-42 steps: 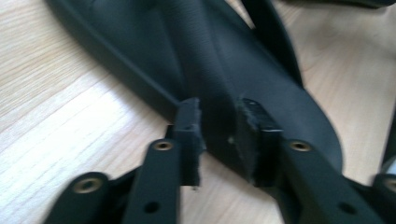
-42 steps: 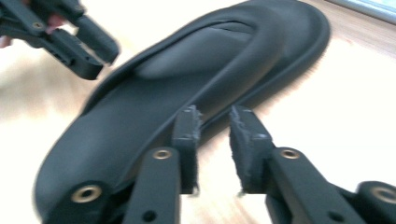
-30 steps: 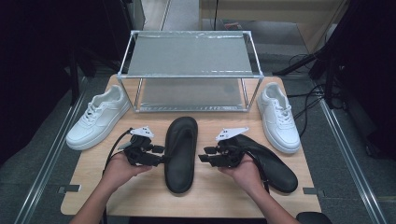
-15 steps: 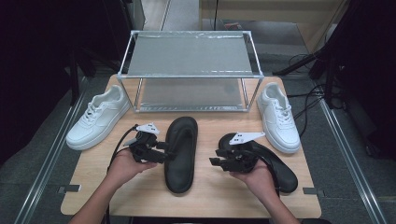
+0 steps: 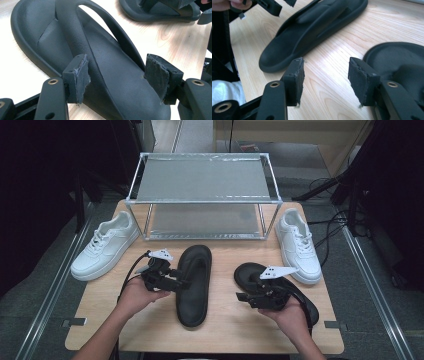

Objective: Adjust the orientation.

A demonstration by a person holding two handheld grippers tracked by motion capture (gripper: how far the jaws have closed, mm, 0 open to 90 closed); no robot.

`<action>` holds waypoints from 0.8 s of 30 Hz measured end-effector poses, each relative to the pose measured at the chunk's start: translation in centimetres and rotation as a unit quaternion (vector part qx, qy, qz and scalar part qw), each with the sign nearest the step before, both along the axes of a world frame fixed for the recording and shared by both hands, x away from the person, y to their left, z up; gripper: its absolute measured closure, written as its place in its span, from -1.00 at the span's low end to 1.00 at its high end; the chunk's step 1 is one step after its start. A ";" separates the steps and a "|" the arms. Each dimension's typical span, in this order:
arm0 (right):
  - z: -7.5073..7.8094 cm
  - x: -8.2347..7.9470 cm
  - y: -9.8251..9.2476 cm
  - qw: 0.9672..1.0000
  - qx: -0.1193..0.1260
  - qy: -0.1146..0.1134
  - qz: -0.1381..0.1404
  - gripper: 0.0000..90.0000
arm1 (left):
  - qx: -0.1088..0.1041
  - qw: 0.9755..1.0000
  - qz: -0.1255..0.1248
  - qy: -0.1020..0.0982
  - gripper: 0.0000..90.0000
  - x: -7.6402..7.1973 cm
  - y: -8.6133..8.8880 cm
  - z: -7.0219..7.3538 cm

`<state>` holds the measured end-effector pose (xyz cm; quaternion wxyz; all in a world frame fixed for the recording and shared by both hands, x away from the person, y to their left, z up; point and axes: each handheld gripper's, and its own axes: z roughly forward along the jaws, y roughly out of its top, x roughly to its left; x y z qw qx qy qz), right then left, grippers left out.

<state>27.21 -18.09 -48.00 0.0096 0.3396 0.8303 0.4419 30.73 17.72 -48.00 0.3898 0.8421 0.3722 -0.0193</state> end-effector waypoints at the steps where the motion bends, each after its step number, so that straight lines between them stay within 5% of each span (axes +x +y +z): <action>1: -0.1 -0.1 -0.2 1.000 -0.004 -0.001 0.000 0.07 | 0.001 1.000 0.000 0.000 -0.21 0.0 0.0 0.0; 24: -0.3 -1.5 -5.4 0.999 -0.011 -0.006 -0.040 0.17 | 0.002 1.000 0.013 -0.006 -0.21 0.3 0.5 0.0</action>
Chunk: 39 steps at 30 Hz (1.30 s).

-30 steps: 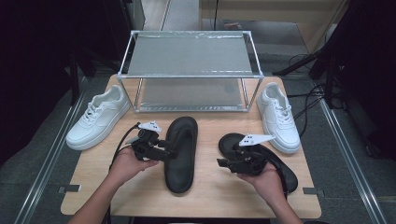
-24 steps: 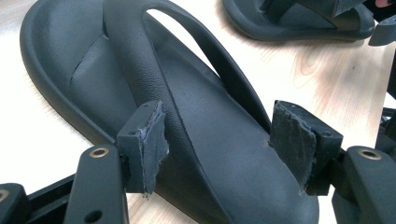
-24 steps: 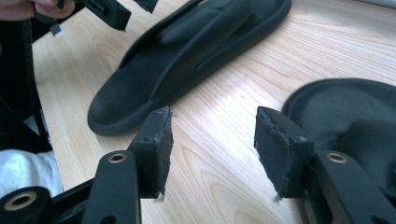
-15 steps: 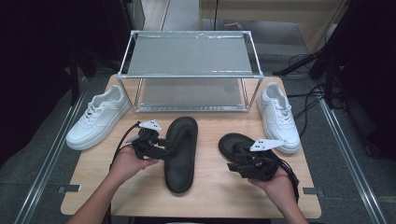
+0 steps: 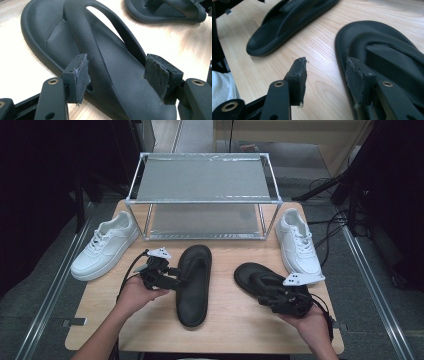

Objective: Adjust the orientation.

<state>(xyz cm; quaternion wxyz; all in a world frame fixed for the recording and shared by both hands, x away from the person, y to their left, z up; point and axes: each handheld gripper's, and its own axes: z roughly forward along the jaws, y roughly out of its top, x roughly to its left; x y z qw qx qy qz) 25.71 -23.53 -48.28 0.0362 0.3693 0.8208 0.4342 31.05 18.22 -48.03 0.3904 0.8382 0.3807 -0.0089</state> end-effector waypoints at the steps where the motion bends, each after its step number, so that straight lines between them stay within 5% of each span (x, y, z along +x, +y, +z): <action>1: 0.0 -0.1 -0.3 1.000 0.000 0.001 -0.004 0.18 | 0.000 1.000 0.000 0.000 -0.21 0.0 0.0 0.0; 14: -0.6 0.4 -2.3 1.000 -0.008 0.004 -0.029 0.27 | -0.001 1.000 0.004 -0.005 -0.21 0.0 0.3 0.1; 23: -1.8 1.5 -0.8 0.999 -0.018 0.024 -0.009 0.35 | -0.002 1.000 0.006 -0.007 -0.21 0.1 0.3 0.1; 33: -2.2 2.9 -0.3 0.999 -0.025 0.032 -0.013 0.77 | -0.002 1.000 0.008 -0.008 -0.21 0.1 0.2 0.0; 39: -2.0 3.2 -0.3 0.999 -0.016 0.046 -0.021 0.81 | -0.001 1.000 0.011 -0.008 -0.21 0.2 0.4 0.0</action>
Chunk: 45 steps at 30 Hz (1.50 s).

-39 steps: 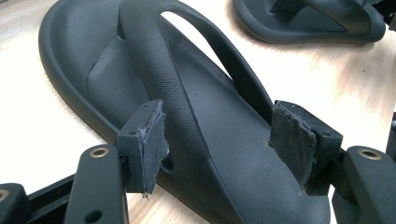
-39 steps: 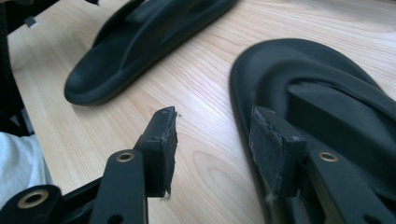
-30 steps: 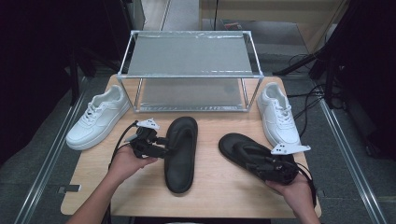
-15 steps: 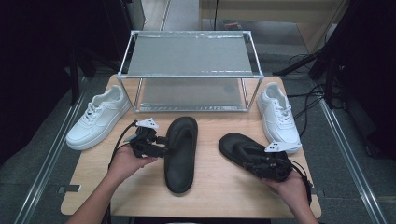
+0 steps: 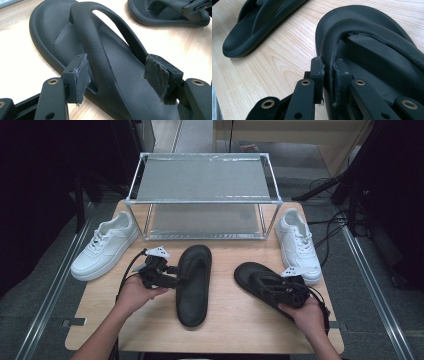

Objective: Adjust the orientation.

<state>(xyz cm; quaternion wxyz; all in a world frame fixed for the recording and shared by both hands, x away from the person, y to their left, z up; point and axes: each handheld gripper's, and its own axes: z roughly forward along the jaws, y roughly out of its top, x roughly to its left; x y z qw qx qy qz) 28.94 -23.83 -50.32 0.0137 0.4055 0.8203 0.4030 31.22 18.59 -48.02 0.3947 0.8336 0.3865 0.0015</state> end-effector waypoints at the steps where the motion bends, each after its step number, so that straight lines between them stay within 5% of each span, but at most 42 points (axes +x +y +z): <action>1: 0.0 0.0 0.0 1.000 0.001 -0.002 0.001 0.81 | 0.000 1.000 0.000 0.000 -0.21 0.0 0.0 0.0; 12: 1.5 0.3 0.6 0.999 0.029 -0.008 -0.034 0.80 | -0.005 1.000 0.006 -0.008 -0.21 -0.1 0.2 0.2; 24: 2.8 2.4 6.0 0.999 0.015 -0.014 -0.032 0.78 | -0.007 1.000 0.005 -0.010 -0.21 -0.1 0.1 0.2; 35: 1.9 5.7 8.2 0.998 0.009 0.005 -0.067 0.77 | -0.005 1.000 -0.001 -0.014 -0.20 -0.2 0.0 0.1; 45: 0.6 6.5 9.8 0.996 -0.010 0.015 -0.083 0.78 | -0.011 1.000 0.003 -0.012 -0.19 -0.4 0.3 0.1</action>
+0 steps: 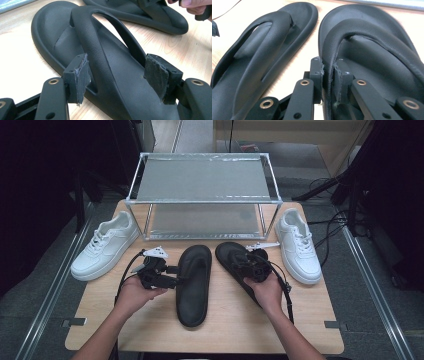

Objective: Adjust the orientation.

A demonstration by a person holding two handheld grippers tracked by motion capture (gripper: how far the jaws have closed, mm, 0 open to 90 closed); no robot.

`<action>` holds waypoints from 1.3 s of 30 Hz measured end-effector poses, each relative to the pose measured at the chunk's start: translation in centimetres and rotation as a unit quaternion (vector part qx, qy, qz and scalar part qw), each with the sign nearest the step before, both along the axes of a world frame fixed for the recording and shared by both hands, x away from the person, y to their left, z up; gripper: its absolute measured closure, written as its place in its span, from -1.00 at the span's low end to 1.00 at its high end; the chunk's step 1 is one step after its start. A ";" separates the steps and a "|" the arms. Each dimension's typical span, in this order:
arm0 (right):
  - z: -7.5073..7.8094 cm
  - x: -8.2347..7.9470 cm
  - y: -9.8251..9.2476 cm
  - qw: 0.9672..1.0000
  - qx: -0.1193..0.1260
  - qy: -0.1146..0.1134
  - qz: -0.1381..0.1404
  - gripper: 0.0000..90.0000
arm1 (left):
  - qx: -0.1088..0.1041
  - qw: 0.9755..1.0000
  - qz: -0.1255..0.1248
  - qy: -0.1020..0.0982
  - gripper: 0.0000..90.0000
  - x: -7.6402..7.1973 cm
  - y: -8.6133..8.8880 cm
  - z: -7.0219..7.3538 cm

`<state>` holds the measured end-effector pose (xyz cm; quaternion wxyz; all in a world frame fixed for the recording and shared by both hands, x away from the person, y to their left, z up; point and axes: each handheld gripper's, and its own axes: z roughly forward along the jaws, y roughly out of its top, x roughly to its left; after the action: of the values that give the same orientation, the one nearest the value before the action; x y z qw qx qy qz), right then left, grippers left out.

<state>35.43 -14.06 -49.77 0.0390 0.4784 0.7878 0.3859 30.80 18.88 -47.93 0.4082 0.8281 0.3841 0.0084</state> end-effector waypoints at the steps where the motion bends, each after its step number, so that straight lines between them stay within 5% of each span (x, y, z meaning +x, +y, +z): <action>1: -0.1 0.0 0.2 1.000 0.001 0.003 0.002 0.79 | 0.000 1.000 0.000 0.001 -0.19 0.0 0.0 0.0; 9: -0.4 0.2 1.1 1.000 0.007 -0.007 0.012 0.76 | -0.001 1.000 0.006 0.000 -0.18 -0.5 0.4 -0.2; 13: -0.3 0.3 1.1 0.999 0.015 -0.010 0.027 0.54 | 0.003 1.000 0.008 -0.001 -0.11 -0.7 0.6 -0.3; 18: 1.2 -0.7 0.1 0.998 -0.006 -0.037 0.049 0.45 | 0.004 1.000 0.012 -0.009 0.02 -1.1 1.3 -0.3; 20: 2.0 -1.2 -0.7 0.997 0.006 -0.042 0.057 0.45 | 0.002 1.000 0.016 -0.005 0.11 -1.2 1.6 -0.3; 24: 2.7 -2.4 -2.4 0.996 0.017 -0.051 0.078 0.59 | 0.004 1.000 0.013 -0.005 0.43 -1.6 1.9 -0.4; 28: 2.1 -3.0 -4.1 0.996 0.031 -0.019 0.084 0.91 | -0.002 1.000 0.013 -0.003 0.72 -1.8 2.1 -0.4; 31: 1.6 -2.9 -4.6 0.996 0.017 -0.012 0.091 1.00 | 0.004 1.000 0.021 0.003 0.92 -1.6 2.2 -0.8; 36: 1.0 -2.0 -4.4 0.996 0.002 -0.024 0.083 1.00 | 0.024 0.999 0.036 0.016 0.95 -0.7 2.5 -2.3; 39: 0.7 -1.4 -3.9 0.997 0.000 -0.017 0.080 1.00 | 0.034 0.998 0.043 0.008 0.93 -0.4 2.7 -2.8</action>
<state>34.07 -18.00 -49.11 0.0210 0.4074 0.8228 0.3957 30.39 21.58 -50.76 0.3761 0.8243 0.4220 0.0324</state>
